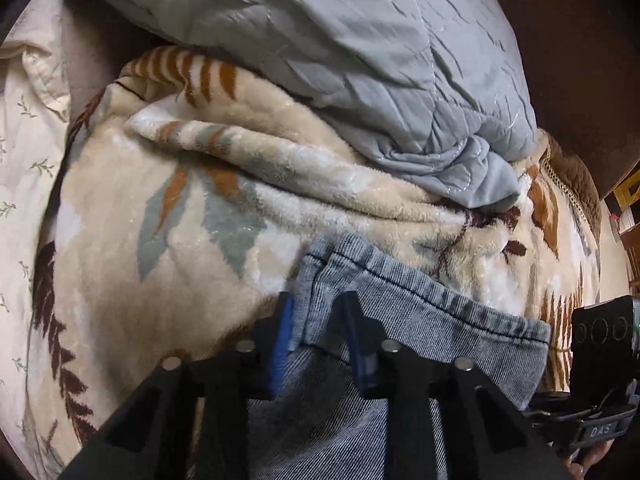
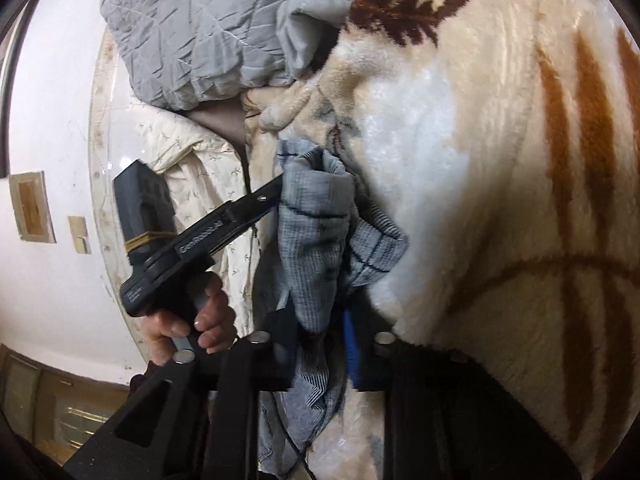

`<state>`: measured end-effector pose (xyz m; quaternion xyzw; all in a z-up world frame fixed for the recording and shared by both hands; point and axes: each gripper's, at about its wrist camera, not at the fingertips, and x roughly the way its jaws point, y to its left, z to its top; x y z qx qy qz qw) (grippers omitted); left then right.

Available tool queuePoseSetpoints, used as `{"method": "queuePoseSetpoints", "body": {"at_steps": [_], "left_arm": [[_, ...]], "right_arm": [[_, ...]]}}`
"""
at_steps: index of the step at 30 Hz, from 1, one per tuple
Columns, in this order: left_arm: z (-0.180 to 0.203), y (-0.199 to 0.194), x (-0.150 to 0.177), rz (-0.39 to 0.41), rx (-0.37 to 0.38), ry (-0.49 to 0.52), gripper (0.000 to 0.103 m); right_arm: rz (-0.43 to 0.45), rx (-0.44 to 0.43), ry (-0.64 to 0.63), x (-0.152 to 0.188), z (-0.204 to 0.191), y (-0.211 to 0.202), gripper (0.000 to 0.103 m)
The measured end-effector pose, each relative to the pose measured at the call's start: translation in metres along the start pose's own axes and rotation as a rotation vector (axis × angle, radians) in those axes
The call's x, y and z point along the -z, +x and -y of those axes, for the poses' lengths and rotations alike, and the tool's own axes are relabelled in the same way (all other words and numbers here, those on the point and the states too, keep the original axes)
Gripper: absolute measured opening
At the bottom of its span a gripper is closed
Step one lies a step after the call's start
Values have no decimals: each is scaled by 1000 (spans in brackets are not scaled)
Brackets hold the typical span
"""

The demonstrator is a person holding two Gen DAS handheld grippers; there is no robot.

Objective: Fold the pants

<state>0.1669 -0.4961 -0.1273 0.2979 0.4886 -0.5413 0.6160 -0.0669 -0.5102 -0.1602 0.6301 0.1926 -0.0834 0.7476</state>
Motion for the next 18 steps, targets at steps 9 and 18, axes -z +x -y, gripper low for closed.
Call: {"method": "queuePoseSetpoints", "body": {"at_steps": [9, 18], "left_arm": [[-6, -38, 12, 93, 33, -57, 14], [-37, -100, 35, 263, 106, -141, 13]], "right_arm": [[44, -11, -135, 6, -24, -7, 13], [85, -24, -357, 24, -66, -11, 13]]}}
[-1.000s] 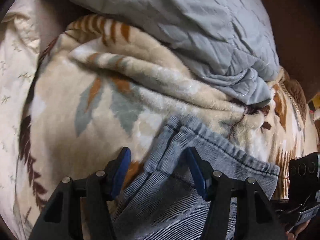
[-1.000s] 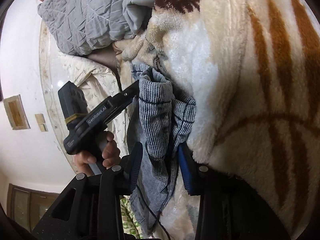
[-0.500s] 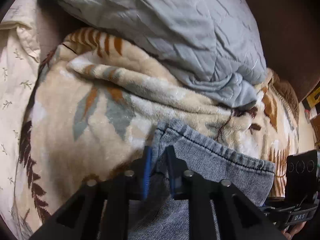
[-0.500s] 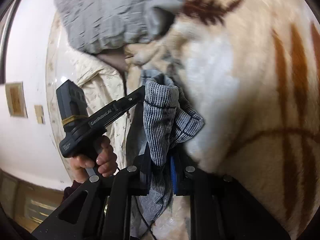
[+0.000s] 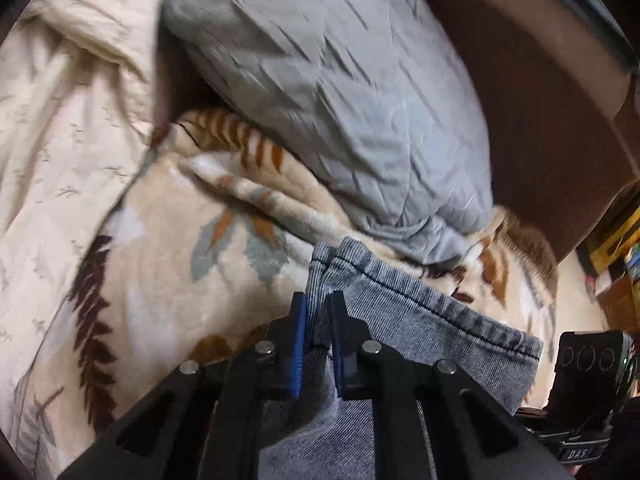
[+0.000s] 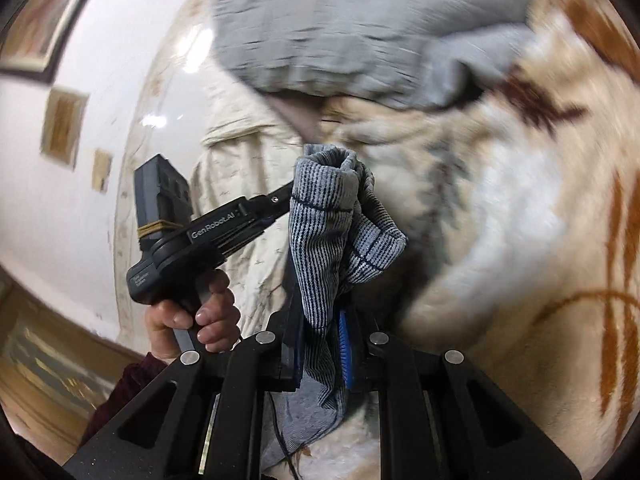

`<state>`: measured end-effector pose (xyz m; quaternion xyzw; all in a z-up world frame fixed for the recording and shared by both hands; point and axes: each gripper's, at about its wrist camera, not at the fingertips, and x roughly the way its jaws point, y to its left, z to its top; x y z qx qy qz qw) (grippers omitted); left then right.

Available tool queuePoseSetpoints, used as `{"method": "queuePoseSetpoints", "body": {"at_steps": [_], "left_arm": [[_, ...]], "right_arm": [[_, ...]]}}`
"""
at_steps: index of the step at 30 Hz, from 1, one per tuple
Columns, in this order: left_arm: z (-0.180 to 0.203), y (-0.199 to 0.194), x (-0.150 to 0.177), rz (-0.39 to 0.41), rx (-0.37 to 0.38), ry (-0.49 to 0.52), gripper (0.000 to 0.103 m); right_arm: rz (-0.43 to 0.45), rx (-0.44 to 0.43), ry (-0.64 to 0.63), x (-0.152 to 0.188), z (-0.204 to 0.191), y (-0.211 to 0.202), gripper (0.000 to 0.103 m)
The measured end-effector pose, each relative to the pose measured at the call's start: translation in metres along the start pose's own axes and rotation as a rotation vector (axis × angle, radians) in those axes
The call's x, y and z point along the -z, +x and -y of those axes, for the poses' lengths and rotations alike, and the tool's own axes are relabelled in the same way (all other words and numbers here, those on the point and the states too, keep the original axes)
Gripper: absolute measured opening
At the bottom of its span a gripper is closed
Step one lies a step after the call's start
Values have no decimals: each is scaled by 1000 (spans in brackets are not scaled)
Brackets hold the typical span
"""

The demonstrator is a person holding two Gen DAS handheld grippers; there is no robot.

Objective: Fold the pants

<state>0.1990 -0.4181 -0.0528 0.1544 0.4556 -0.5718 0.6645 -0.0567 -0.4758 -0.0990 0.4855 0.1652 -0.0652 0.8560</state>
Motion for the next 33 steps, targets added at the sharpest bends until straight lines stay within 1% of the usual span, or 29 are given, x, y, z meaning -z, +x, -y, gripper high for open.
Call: {"method": "queuePoseSetpoints", "body": {"at_steps": [2, 3, 7, 10, 14, 16, 18, 19, 20, 21, 22, 24, 25, 27, 28, 30, 32, 33], "left_arm": [[-16, -24, 3, 45, 14, -21, 13], [-16, -30, 7, 67, 19, -32, 13], [-36, -61, 25, 144, 25, -86, 13], [-52, -74, 46, 184, 18, -142, 13], [-80, -93, 85, 206, -7, -213, 13], [-98, -101, 107, 214, -3, -269, 13], [-113, -106, 129, 219, -23, -313, 13], [-121, -111, 139, 227, -50, -344, 13], [-132, -115, 151, 228, -57, -386, 13], [-140, -120, 161, 231, -59, -418, 13], [-147, -127, 171, 239, -78, -441, 13], [-155, -142, 190, 244, -112, -468, 13], [-157, -148, 196, 246, -118, -473, 13], [-155, -163, 208, 260, -131, -475, 13], [-150, -170, 212, 269, -139, -469, 13], [-138, -177, 216, 277, -122, -458, 13], [-120, -177, 216, 285, -110, -449, 13], [-110, -174, 216, 280, -109, -447, 13]], "right_arm": [[2, -8, -69, 3, -15, 1, 13], [-2, -15, -99, 5, -22, 2, 13], [-48, -57, -183, 18, -48, 11, 13], [-103, -75, -232, 35, -61, 22, 13], [-200, -85, -279, 64, -79, 46, 13], [-256, -85, -300, 83, -85, 57, 13], [-321, -80, -323, 103, -91, 70, 17], [-350, -70, -335, 112, -93, 77, 18], [-387, -59, -341, 121, -93, 84, 27], [-425, -59, -331, 126, -93, 88, 33], [-454, -57, -321, 130, -92, 91, 37], [-500, -62, -320, 134, -91, 93, 40], [-539, -80, -310, 136, -91, 94, 42], [-623, -129, -264, 135, -91, 97, 42], [-631, -150, -255, 134, -92, 95, 42], [-595, -168, -269, 128, -98, 87, 42], [-521, -167, -278, 113, -101, 76, 42], [-487, -162, -262, 105, -99, 72, 42]]}}
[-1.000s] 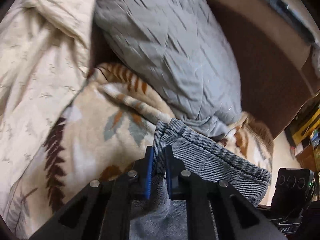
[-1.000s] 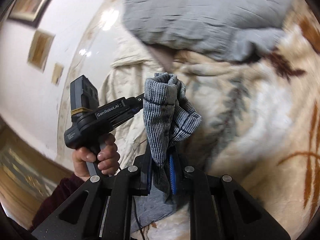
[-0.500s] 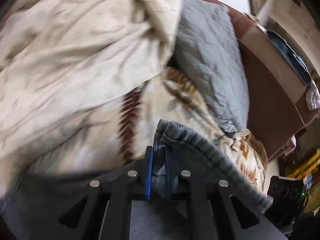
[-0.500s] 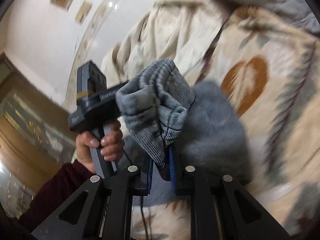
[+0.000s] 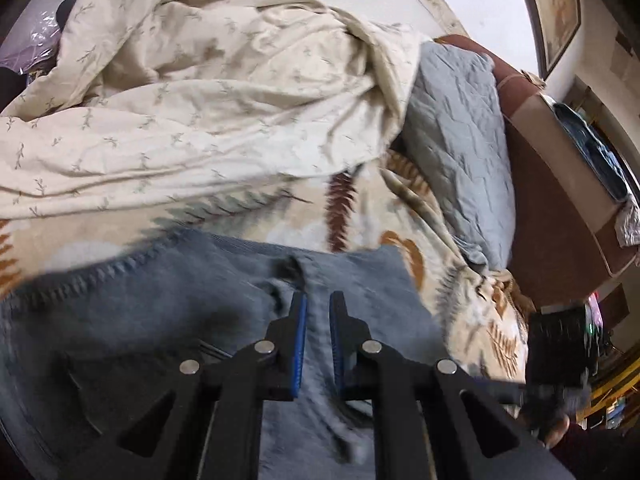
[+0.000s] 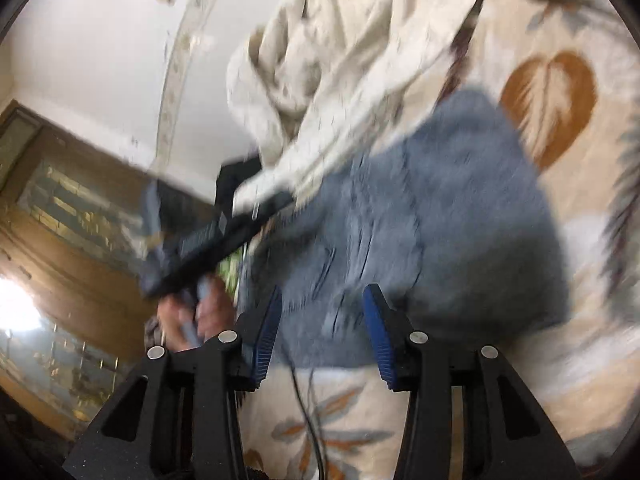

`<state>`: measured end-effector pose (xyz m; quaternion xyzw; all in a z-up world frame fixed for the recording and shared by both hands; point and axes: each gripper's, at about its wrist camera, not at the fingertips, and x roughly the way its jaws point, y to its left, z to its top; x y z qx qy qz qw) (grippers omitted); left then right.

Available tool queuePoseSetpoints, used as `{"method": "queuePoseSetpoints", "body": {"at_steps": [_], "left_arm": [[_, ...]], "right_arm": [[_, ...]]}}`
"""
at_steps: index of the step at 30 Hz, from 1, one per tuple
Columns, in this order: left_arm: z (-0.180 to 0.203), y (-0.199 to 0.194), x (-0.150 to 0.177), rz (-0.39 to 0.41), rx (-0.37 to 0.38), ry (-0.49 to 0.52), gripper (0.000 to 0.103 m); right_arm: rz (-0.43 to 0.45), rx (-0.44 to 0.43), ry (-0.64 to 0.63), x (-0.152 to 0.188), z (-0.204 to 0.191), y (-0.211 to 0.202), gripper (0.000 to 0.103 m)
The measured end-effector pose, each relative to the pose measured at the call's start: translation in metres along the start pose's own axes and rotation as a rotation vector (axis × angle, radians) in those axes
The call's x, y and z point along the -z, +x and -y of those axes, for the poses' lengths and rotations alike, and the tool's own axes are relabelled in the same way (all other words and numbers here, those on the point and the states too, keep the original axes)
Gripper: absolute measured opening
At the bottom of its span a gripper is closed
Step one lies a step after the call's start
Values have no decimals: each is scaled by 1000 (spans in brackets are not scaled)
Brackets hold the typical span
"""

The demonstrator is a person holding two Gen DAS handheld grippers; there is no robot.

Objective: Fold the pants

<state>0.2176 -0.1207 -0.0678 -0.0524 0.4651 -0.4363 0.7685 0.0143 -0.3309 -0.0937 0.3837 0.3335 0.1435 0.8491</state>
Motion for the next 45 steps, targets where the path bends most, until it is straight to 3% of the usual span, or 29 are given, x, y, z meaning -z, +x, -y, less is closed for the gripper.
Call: {"method": "queuePoseSetpoints", "body": {"at_steps": [4, 7, 11, 13, 18, 24, 28, 32, 34, 37, 39, 40, 43, 45], "left_arm": [[28, 16, 24, -41, -28, -9, 14], [38, 33, 41, -89, -85, -28, 14], [39, 57, 67, -195, -205, -17, 13], [41, 53, 76, -177, -218, -11, 13], [46, 44, 90, -162, -255, 9, 14], [31, 22, 96, -84, -197, -127, 17], [28, -15, 106, -6, -257, -142, 16], [13, -75, 119, 127, -295, -210, 17], [-1, -106, 124, 194, -354, -246, 17], [-18, -147, 134, 310, -504, -292, 35], [-33, -172, 141, 387, -602, -349, 54], [-42, -181, 145, 419, -655, -387, 57], [-69, -197, 156, 437, -694, -494, 63], [-82, -196, 160, 397, -712, -536, 63]], "right_arm": [[81, 55, 82, -15, 20, -17, 43], [92, 72, 164, -18, 39, -20, 43], [4, 115, 274, -15, 65, -7, 40], [-47, 147, 299, -15, 72, 2, 39], [-92, 235, 203, -13, 58, 10, 38], [-112, 282, 179, -12, 51, 13, 38], [-100, 335, 117, -12, 37, 19, 44], [-66, 387, 20, -10, 16, 22, 46], [-43, 358, -24, -9, 3, 22, 46], [-19, 313, -79, -5, -16, 25, 46], [-3, 292, -140, -1, -31, 28, 46], [-1, 281, -164, 2, -37, 30, 46], [-6, 245, -244, 10, -53, 34, 46], [-30, 213, -262, 13, -61, 39, 46]]}}
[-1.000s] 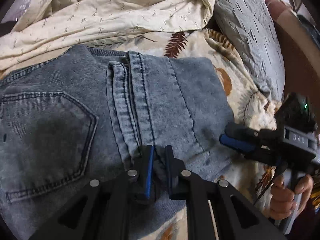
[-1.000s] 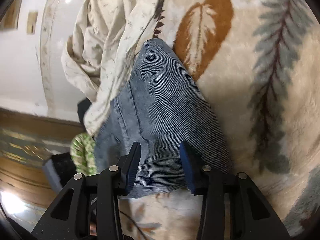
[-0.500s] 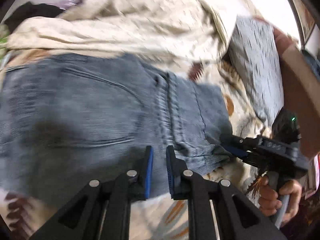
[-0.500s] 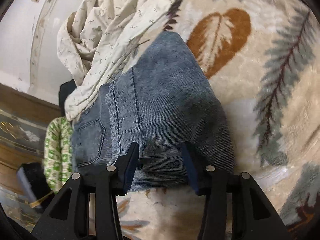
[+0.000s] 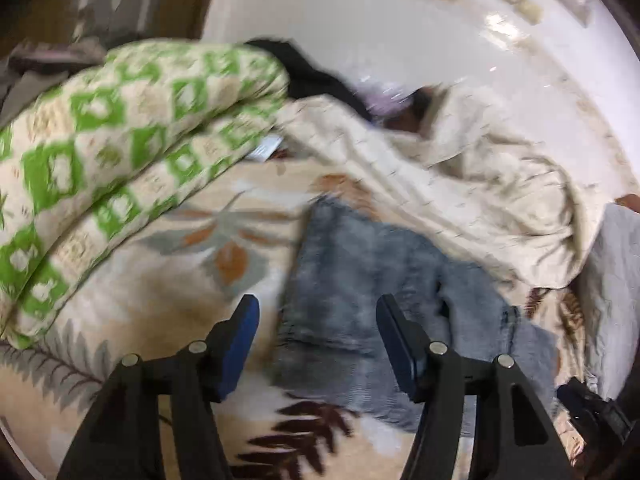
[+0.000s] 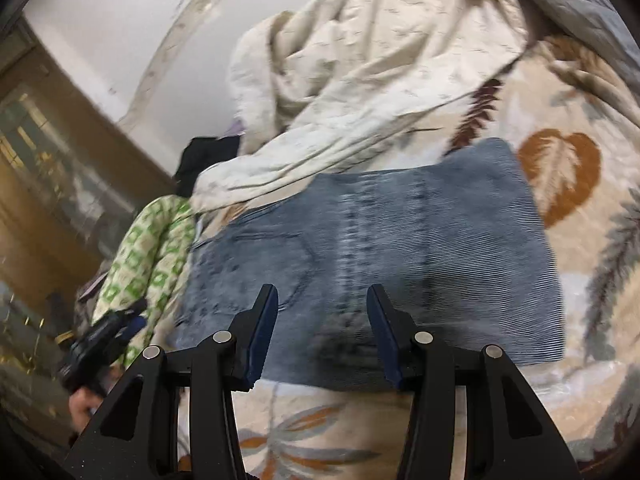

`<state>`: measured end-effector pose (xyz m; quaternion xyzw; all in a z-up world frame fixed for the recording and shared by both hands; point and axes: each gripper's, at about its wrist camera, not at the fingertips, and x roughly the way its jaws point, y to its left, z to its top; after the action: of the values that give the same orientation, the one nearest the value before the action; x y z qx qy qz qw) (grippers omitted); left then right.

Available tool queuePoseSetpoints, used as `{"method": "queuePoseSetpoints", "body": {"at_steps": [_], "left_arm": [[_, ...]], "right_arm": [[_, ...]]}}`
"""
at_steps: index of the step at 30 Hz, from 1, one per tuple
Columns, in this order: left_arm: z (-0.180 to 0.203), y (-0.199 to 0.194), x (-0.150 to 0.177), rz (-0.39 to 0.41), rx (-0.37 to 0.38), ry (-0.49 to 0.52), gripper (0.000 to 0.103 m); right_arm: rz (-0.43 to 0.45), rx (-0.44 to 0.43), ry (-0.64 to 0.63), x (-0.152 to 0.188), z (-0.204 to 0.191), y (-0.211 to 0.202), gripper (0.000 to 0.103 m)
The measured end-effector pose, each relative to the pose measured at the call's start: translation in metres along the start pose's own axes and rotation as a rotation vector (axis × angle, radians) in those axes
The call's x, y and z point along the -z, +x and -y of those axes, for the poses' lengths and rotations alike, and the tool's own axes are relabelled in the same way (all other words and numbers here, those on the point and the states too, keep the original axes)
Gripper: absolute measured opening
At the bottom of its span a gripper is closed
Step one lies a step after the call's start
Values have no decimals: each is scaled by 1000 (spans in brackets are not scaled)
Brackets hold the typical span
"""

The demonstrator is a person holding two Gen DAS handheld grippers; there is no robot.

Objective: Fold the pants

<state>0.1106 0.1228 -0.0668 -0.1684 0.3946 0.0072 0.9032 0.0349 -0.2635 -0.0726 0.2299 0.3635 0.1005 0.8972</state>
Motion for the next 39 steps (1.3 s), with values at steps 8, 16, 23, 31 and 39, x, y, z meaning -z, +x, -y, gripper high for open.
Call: {"method": "queuePoseSetpoints", "body": {"at_steps": [8, 16, 23, 31, 39], "left_arm": [[-11, 17, 10, -122, 58, 5, 63], [-8, 43, 22, -206, 112, 35, 64], [-6, 48, 23, -213, 180, -25, 64], [-16, 45, 17, -208, 171, -81, 64], [-21, 40, 20, -211, 161, -96, 62]], "right_arm": [[-139, -101, -118, -36, -86, 62, 46], [-388, -72, -360, -67, -217, 187, 51], [-571, 111, -437, -56, -253, 275, 52], [-548, 120, -412, -60, -252, 269, 53], [-540, 178, -355, -59, -222, 240, 53]]}}
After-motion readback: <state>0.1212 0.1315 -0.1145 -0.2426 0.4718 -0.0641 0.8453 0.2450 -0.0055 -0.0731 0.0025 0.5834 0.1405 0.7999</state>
